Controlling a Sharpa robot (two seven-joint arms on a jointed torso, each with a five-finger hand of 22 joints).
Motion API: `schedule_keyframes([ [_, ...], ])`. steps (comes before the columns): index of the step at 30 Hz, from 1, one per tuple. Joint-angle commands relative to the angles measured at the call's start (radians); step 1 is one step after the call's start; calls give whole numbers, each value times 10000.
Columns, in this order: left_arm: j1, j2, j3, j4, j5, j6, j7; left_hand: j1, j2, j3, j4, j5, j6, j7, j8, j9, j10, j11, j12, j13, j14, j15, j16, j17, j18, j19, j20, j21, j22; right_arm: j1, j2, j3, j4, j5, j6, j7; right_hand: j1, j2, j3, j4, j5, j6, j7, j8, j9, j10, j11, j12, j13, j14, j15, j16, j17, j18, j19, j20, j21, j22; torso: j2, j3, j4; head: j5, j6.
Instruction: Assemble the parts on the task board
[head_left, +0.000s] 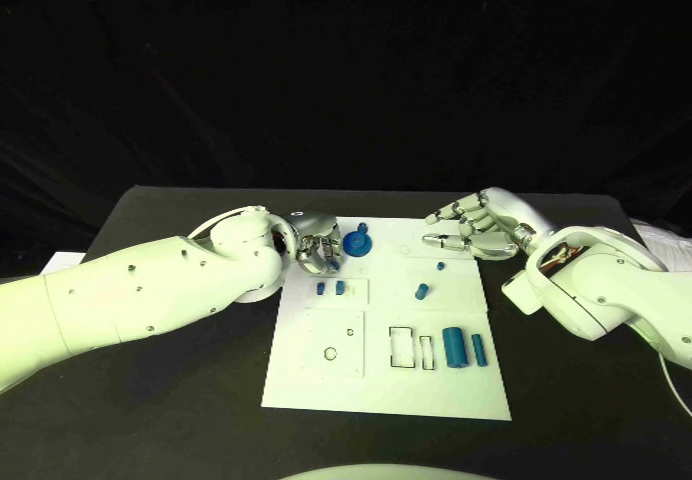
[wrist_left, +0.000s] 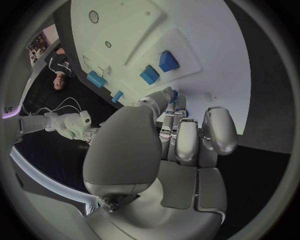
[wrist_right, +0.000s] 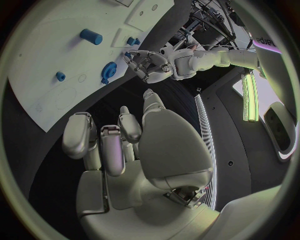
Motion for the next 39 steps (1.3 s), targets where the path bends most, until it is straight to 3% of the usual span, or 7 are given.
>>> schedule_keyframes([
  [1,-41,52,-13,-42,42,180,-10,-138,-19,45,-11,-54,36,-11,-46,-18,26,40,-50,-6,254,-65,63,-13,-195,60,6,41,226,-8,9,0,9,-44,119,86,-18,117,-56,-11,37,83,-2,12,1,-66,-7,33,-12,698,-46,-28,960,78,1,-23,-51,10,1,-3,-1,-12,-5],
  [20,-104,50,-17,-54,42,224,-164,-392,-143,61,-16,-63,-391,105,-452,-195,-229,161,-297,-52,218,30,60,-166,-203,48,78,55,281,-9,7,0,-7,-44,123,75,-8,126,-65,-13,38,83,-2,12,1,-76,-7,12,-29,695,-46,-39,944,82,-7,-24,-62,-6,-3,3,1,-17,-18],
  [23,-105,40,-17,-59,42,237,-193,-442,-199,88,-20,-54,-709,132,-607,-295,-385,195,-317,-84,205,66,55,-217,-194,33,104,8,266,-9,6,0,-19,-44,147,48,-8,126,-66,-14,38,82,-2,11,1,-91,-7,-18,-51,693,-46,-45,936,85,-16,-24,-71,-20,-7,-1,-1,-18,-17],
  [26,-105,17,-17,-66,60,274,-241,-500,-282,123,-23,-53,-1363,163,-630,-503,-623,213,-319,-122,185,82,46,-296,-165,-1,128,-118,208,-9,4,0,-38,-44,219,-21,-2,124,-76,-15,38,66,2,3,-3,-220,-3,-276,-233,687,-45,-64,907,94,-44,-24,-100,-65,-5,-3,-3,-11,-11],
  [29,-105,-15,-17,-85,81,289,-281,-531,-330,106,-26,-57,-1817,155,-623,-660,-886,245,-322,-145,174,99,46,-352,-152,-18,152,-204,171,-11,0,0,-62,-63,302,-108,85,193,-112,-7,27,30,4,-10,-12,-994,-7,-1866,-1378,671,-45,-114,852,105,-76,-25,-150,-122,-2,-1,-9,-5,-10],
  [33,-105,-78,-17,-111,93,255,-322,-536,-341,77,-32,-59,-1912,152,-612,-696,-1023,271,-327,-151,170,115,50,-375,-140,-32,166,-277,134,-14,-10,0,-120,-260,403,-214,347,352,-76,-1,-5,39,-5,1,-12,-2161,-21,-4766,-3556,634,-64,-242,694,129,-139,-39,-245,-239,-9,-1,-17,-12,-3],
  [39,-103,-266,-14,-86,100,41,-325,-526,-335,75,-39,-56,-1930,155,-607,-703,-1063,277,-326,-152,170,119,52,-383,-133,-38,171,-310,117,-16,-47,0,-277,-931,659,-482,896,453,79,71,-107,182,31,17,-5,-2410,25,-6876,-5476,560,-23,-562,285,168,-248,-41,-426,-460,-19,-10,-5,-54,32],
])
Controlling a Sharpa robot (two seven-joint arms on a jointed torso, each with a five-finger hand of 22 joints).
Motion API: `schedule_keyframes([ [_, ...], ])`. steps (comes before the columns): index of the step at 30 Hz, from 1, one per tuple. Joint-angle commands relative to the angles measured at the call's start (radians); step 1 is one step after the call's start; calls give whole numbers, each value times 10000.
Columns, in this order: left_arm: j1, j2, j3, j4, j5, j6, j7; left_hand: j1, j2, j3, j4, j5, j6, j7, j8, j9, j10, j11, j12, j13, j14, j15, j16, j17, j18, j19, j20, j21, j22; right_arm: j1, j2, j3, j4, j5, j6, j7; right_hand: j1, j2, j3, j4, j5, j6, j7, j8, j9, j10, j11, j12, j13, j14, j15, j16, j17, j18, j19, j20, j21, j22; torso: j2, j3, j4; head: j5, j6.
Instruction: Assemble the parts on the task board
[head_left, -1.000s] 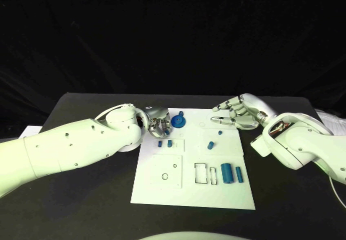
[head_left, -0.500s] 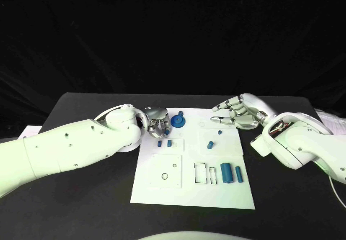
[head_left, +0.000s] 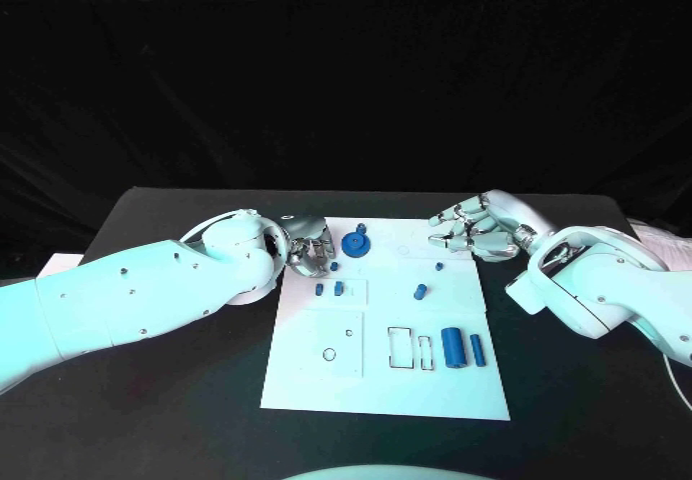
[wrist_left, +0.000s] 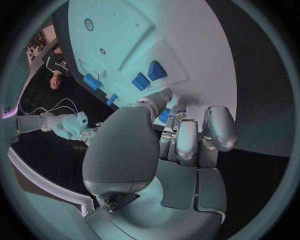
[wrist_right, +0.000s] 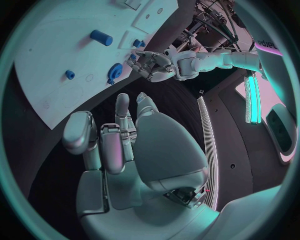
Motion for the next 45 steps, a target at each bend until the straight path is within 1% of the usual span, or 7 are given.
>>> schedule_keyframes([
  [1,-15,-107,-10,16,49,-116,-81,-39,-9,18,-36,-53,-85,0,-2,-15,-85,8,-34,14,171,49,19,5,-33,2,65,-13,115,-7,-23,0,-98,-884,470,-364,465,36,227,-11,-237,161,54,8,-8,-1,33,-1070,-1070,555,-2,-152,236,172,-104,0,-90,-83,-8,-7,16,-23,24],
  [8,-9,-581,-7,223,1726,-1599,1069,122,205,335,-112,-36,653,33,372,94,119,25,67,57,143,54,31,-62,36,-103,82,-394,-81,-8,-56,1,-308,-3378,951,-1073,1629,-255,1385,-263,-748,722,121,-24,-27,45,202,-3356,-3692,590,102,-113,310,174,-58,108,-54,-7,-3,3,6,-72,97],
  [14,-7,-1102,-61,476,8095,-2725,3980,431,394,833,-394,-38,983,359,520,47,-99,249,119,22,-1729,199,-2518,-4143,806,-2075,158,-4917,-2503,-10,42,1,-379,-5831,1590,-1916,1777,-571,2088,-286,-1362,997,-40,-54,-53,175,164,-4021,-4803,606,94,-53,393,157,-39,112,-1,74,13,-6,5,-231,170],
  [19,-10,-1478,-162,802,12296,-2786,5722,258,426,668,-434,-75,931,378,486,2,-78,262,339,65,-2401,254,-3219,-5187,903,-2664,227,-5629,-2820,-25,216,-1,-526,-7091,2045,-2384,1683,-759,2387,-234,-1684,1017,-111,-81,-84,39,208,-4270,-5264,601,135,-65,377,164,-76,112,-28,46,7,-16,21,-325,190],
  [23,-16,-1697,-215,1031,14265,-2651,6479,15,505,360,-380,-89,916,330,484,-5,61,203,603,116,-2432,241,-3190,-5257,918,-2729,256,-5715,-2869,-83,387,-6,-656,-7618,2351,-2523,1645,-879,2652,-245,-1795,1011,-161,-87,-112,-33,217,-4320,-5598,607,144,-54,395,169,-98,108,-46,30,9,-17,24,-373,199],
  [31,-56,-1944,-250,1478,15667,-2452,6976,-59,586,148,-418,-80,949,297,511,-1,133,158,816,154,-2440,217,-3153,-5312,926,-2719,248,-5784,-2927,-291,850,-22,-1036,-8011,2784,-2487,1536,-1024,3172,-300,-1883,1006,-225,-91,-164,-149,133,-4313,-6174,617,16,-45,414,170,-88,4,-43,53,11,-17,22,-372,194],
  [45,-70,-2009,-255,1640,15890,-2412,7044,-63,591,90,-452,-79,961,296,520,0,130,154,868,159,-2447,212,-3144,-5330,926,-2713,244,-5803,-2944,-434,1254,-59,-1305,-8023,2881,-2244,1438,-1028,3409,-316,-1903,1061,-242,-79,-172,-100,113,-4287,-6387,618,-24,-57,401,168,-83,-42,-44,59,10,-3,17,-362,169],
])
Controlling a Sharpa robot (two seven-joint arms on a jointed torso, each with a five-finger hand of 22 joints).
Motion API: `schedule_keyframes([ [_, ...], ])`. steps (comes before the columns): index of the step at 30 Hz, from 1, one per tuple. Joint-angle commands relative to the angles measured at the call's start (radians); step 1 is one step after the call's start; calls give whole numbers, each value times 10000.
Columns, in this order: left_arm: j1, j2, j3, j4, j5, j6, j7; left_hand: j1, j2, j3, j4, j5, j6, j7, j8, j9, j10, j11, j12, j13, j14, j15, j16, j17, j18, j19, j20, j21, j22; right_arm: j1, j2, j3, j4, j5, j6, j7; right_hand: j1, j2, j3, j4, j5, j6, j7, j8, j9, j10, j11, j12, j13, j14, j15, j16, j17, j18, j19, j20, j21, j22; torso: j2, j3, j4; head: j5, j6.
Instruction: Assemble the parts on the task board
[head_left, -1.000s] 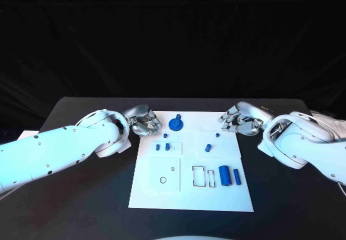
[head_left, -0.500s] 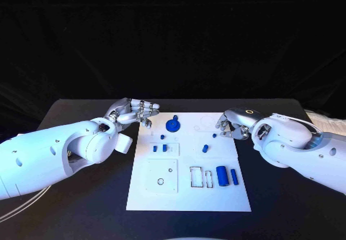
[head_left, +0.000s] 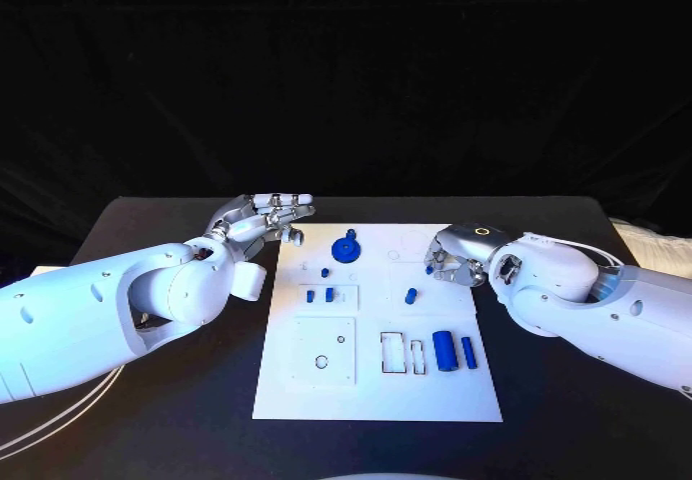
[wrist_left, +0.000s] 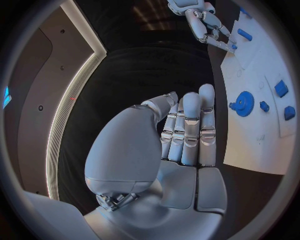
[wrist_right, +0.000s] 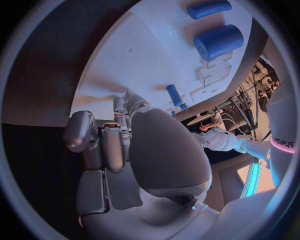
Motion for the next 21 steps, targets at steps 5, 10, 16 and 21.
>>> schedule_keyframes([
  [5,-2,5,4,38,361,97,267,-83,42,-45,-4,-30,12,-46,-4,-3,54,9,65,10,-38,-21,44,-13,201,-49,11,-54,-12,-60,158,-22,-82,-203,279,141,-96,-44,162,-13,-38,37,-39,-27,-10,3,-30,-2,-103,585,-51,38,411,161,15,-94,25,34,-3,10,-2,24,-34],
  [10,-2,12,4,29,362,108,236,-70,46,-68,-34,-28,11,-45,-3,-5,42,9,88,11,-45,-24,47,-24,202,-46,7,-64,-21,-71,245,-32,-123,-150,345,189,-128,-36,231,-23,-47,65,-31,-22,-9,42,-25,10,-155,588,-43,44,420,157,24,-88,33,48,-1,10,0,37,-43],
  [16,-2,8,4,25,363,111,190,-58,51,-80,-56,-25,6,-42,-4,-6,29,10,102,10,-49,-25,49,-32,202,-43,4,-71,-26,-81,287,-43,-150,-119,475,215,-189,-41,385,-80,-60,177,-34,6,8,177,-38,49,-261,598,-48,67,450,142,78,-79,84,126,2,7,-2,48,-60],
  [21,-2,3,4,-6,283,-174,-12,-6,85,-97,-127,-18,5,-33,-2,-8,2,14,148,10,-57,-29,56,-55,201,-32,-4,-81,-37,-91,300,-49,-174,-141,554,157,-198,-2,604,-217,-38,396,-40,67,53,413,-71,104,-357,597,-110,54,425,119,165,-91,173,260,-10,1,-6,35,-76],
])
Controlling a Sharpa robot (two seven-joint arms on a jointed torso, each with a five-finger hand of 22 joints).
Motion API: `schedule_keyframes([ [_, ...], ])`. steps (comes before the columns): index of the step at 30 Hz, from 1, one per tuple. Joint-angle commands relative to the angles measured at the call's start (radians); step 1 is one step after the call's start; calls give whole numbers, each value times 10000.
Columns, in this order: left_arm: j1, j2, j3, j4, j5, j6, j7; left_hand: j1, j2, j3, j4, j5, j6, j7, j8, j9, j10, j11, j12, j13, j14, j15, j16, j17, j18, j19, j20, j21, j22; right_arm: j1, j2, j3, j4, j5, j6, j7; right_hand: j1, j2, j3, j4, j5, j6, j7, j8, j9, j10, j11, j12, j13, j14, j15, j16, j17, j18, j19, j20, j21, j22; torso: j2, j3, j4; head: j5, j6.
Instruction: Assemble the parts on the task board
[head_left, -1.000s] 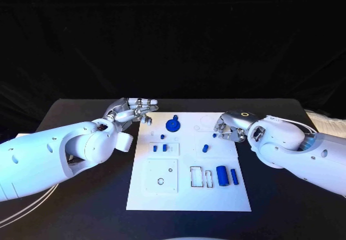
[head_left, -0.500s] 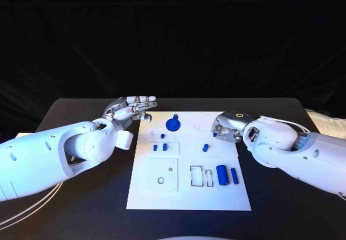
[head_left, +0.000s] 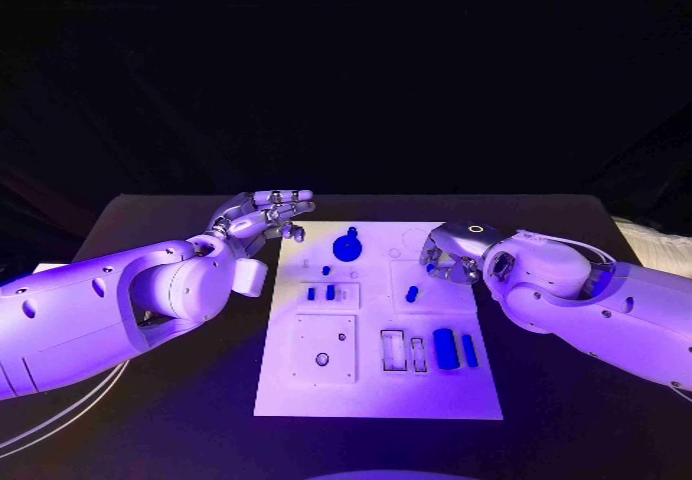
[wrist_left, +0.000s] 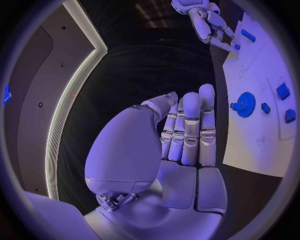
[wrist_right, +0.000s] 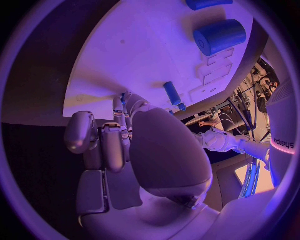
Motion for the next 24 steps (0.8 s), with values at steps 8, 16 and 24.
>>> schedule_keyframes([
  [8,0,5,5,-43,-36,-194,-133,2,84,-22,-63,-18,8,-28,1,-10,-3,15,47,13,-64,-31,55,-17,202,-32,-5,-49,-12,-104,43,-67,-29,-256,410,-73,54,240,763,-579,-361,644,-21,241,188,856,-88,188,-89,635,-101,43,440,65,245,-30,246,321,0,-2,-1,-12,-23],
  [16,1,4,6,-18,-41,-104,-85,20,97,-27,-90,-15,9,-26,2,-10,-9,16,67,13,-69,-33,56,-27,202,-30,-8,-53,-15,-138,35,-67,86,-426,-245,-116,-233,162,1674,-1118,-475,712,16,137,279,1091,-58,-2,-205,646,-78,105,498,43,292,-26,384,496,-1,7,-3,-9,-63],
  [24,1,-9,6,-38,-42,-161,-139,8,103,-51,-109,-17,-5,-15,-4,-15,-36,26,89,10,-76,-28,58,-43,198,-28,-8,-60,-20,-148,-112,-50,326,-175,-921,-90,-571,39,2249,-1475,-478,715,49,48,333,1130,-46,-85,-265,646,-59,128,510,32,296,-6,451,580,-16,17,-9,22,-80],
])
